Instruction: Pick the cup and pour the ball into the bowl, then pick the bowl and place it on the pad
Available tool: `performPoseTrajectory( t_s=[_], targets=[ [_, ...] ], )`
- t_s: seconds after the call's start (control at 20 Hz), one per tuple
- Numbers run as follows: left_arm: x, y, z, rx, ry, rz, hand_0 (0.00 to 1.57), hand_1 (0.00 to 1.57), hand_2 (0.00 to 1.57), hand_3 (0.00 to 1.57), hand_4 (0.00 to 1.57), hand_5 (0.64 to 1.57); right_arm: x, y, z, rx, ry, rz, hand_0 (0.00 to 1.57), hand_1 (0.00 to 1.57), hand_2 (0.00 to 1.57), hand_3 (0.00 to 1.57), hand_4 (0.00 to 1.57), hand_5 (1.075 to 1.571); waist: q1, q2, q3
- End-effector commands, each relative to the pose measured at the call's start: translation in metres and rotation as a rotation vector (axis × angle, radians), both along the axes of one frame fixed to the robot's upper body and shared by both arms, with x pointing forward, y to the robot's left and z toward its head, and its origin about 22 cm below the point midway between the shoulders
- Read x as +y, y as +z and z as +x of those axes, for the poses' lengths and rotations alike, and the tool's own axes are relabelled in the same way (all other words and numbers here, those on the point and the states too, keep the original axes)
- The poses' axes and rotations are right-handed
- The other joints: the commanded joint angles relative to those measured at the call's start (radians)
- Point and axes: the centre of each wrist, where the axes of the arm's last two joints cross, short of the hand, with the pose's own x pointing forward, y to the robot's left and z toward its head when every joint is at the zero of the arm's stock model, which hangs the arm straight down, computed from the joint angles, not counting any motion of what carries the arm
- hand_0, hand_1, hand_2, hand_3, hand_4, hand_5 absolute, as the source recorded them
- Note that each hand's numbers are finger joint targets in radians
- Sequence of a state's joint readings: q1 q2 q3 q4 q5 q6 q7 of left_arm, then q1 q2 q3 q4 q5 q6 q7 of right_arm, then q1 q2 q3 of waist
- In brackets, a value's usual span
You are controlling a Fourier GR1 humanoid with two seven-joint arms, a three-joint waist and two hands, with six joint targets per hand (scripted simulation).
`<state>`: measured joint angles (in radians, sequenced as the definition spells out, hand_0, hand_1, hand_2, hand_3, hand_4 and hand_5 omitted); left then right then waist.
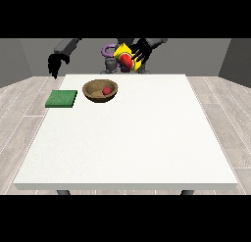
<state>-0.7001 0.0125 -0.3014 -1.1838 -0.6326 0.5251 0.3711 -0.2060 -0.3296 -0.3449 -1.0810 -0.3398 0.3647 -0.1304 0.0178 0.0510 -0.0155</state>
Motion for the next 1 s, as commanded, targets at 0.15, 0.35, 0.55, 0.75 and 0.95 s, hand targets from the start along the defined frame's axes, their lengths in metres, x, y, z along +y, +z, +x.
performPoseTrajectory(
  t_s=[0.15,0.35,0.55,0.75,0.95],
  targets=[
    [0.067,0.057,-0.001,-0.013,-0.214,-0.515,0.0,0.0,0.0,0.0,0.0,1.451,0.005,-0.013,-0.01,0.005,-0.119,0.024,0.0,0.0,0.0,0.0,0.61,1.571,0.136,0.041,0.0021],
    [0.146,0.086,0.009,-0.05,-0.341,-0.559,0.0,0.0,0.0,0.0,0.24,1.49,0.018,-0.02,-0.011,-0.039,-0.185,0.045,0.0,0.0,0.0,0.0,0.0,1.57,0.185,0.096,0.0106],
    [0.215,0.119,0.016,-0.034,-0.378,-0.585,0.0,0.0,0.0,0.0,0.35,1.5,0.037,-0.016,0.004,-0.055,-0.187,0.067,0.0,0.0,0.0,0.0,0.0,1.57,0.195,0.121,0.014],
    [0.279,0.128,0.007,-0.104,-0.389,-0.579,0.0,0.0,0.0,0.0,0.31,1.508,0.054,-0.021,0.012,-0.106,-0.175,0.094,0.0,0.0,0.0,0.0,0.0,1.568,0.186,0.197,0.0148],
    [0.315,0.122,-0.001,-0.077,-0.338,-0.602,0.0,0.0,0.0,0.0,0.28,1.508,0.076,-0.041,0.018,-0.068,-0.132,0.078,0.0,0.0,0.0,0.0,0.0,1.568,0.141,0.18,0.0156]
  ],
)
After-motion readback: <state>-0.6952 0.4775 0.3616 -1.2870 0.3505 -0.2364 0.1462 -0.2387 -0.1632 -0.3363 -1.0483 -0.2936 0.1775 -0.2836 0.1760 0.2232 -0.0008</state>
